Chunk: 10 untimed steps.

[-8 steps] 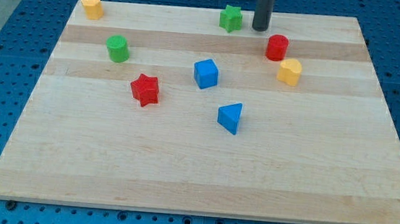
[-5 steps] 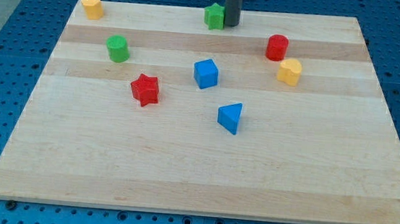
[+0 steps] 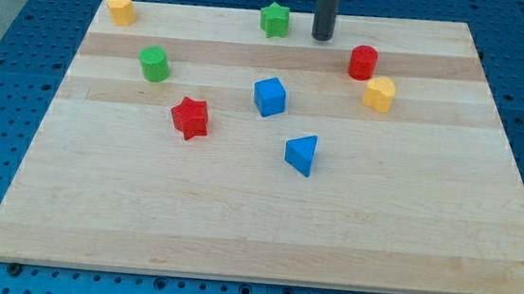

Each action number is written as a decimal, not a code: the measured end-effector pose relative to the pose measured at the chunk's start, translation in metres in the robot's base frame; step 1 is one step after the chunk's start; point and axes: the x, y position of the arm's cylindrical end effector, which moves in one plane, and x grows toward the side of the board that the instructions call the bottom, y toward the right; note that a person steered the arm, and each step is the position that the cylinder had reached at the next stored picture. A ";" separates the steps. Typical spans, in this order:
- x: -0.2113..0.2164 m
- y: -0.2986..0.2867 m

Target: Place the green star at the top center of the board

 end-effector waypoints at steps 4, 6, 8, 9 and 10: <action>0.035 -0.042; 0.035 -0.092; 0.027 -0.094; 0.015 -0.096; 0.008 -0.098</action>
